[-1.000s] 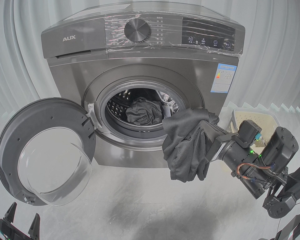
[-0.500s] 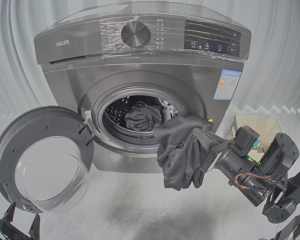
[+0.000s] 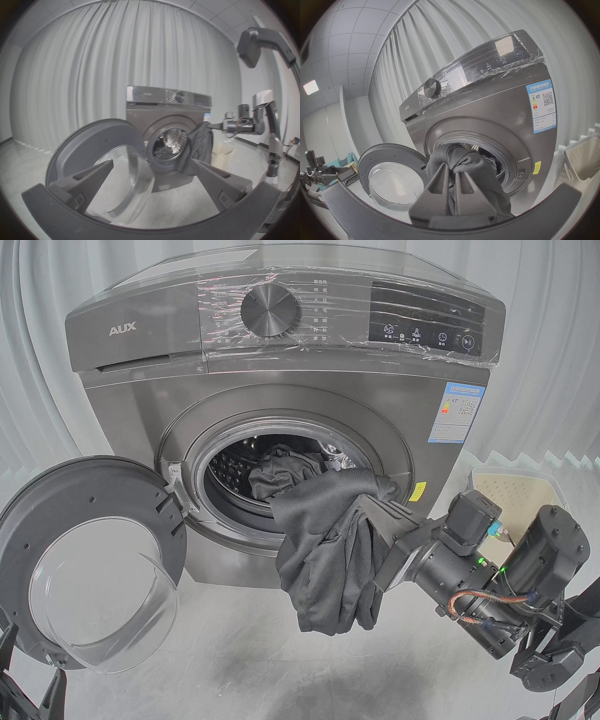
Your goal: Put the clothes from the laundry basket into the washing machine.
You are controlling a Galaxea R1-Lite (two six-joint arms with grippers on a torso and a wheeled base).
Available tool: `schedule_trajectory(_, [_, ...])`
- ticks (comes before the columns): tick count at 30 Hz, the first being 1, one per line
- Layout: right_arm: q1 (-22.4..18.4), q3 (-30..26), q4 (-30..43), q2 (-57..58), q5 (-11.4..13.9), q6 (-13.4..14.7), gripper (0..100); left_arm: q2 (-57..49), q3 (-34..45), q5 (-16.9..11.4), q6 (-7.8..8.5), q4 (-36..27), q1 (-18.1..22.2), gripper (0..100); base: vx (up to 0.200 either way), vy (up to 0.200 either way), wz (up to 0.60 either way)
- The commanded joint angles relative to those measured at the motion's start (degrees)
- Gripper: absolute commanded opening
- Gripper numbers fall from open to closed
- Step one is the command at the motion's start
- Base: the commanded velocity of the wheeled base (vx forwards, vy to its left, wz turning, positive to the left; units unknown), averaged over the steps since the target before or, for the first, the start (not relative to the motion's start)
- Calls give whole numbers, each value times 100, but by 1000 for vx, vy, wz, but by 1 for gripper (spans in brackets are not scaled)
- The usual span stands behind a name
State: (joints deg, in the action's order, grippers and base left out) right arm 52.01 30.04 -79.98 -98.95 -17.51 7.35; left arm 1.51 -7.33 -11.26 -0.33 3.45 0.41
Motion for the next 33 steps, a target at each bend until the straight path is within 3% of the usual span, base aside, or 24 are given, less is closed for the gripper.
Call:
schedule_trajectory(1, [-33,644,0,-643,-34,-137,0,1246,-568,-1062,-46,7,46,100,0,0,0])
schedule_trajectory(5, [-50,872,0,-828,-86,-217,0,2169,-542,-1326,50,428,-156,100,0,0,0])
schedule_trajectory(7, [-50,1074,62,-898,-280,-217,0,2732,-515,-1598,59,859,-367,100,0,0,0])
schedule_trajectory(12, [-33,1215,35,-907,-385,-190,0,3549,-463,-1686,174,1351,-692,100,0,0,0])
schedule_trajectory(15, [-103,1347,44,-924,-271,-58,0,4533,-269,-1633,481,1659,-1105,100,0,0,0])
schedule_trajectory(16, [-164,1364,79,-924,-192,3,0,4727,-243,-1633,516,1764,-1272,100,0,0,0])
schedule_trajectory(19, [-252,1452,88,-942,-174,12,0,5333,-296,-1598,428,2239,-1641,100,0,0,0])
schedule_trajectory(27, [-279,1619,71,-1074,-201,-14,0,7100,-428,-1616,437,3566,-2001,100,0,0,0])
schedule_trajectory(33, [-217,1531,71,-1065,-209,-14,0,8172,-551,-1853,464,4375,-2283,100,0,0,0])
